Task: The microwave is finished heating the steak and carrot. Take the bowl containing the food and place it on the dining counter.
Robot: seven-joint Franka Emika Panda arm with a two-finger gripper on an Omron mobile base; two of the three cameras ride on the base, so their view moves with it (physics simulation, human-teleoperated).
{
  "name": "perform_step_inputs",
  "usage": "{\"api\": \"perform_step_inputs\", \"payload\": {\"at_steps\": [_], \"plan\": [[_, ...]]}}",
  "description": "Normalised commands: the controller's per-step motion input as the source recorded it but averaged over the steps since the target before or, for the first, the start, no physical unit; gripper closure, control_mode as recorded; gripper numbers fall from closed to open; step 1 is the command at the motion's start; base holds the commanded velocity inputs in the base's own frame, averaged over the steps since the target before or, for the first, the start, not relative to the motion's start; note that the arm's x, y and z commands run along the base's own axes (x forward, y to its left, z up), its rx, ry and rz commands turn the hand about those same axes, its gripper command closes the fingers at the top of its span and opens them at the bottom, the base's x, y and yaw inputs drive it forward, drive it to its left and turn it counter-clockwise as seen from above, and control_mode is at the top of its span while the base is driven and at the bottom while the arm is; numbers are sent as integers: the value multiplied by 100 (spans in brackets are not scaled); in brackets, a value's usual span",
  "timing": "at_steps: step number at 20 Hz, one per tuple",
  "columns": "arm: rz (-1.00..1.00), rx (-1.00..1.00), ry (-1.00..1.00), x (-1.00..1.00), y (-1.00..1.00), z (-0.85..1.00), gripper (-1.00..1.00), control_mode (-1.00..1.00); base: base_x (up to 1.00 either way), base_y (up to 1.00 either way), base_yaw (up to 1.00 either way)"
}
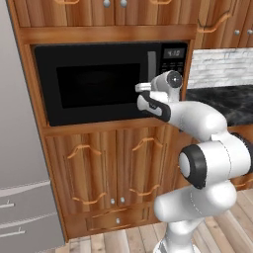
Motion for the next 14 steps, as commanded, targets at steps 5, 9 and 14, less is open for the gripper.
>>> {"api": "perform_step_inputs", "payload": {"at_steps": [5, 9, 14], "plan": [[0, 0, 0, -2, 0, 0, 100, -100, 0, 0, 0], [0, 0, -3, -42, 13, 17, 100, -100, 0, 0, 0], [0, 0, -12, -95, 38, 48, 100, -100, 0, 0, 0]]}}
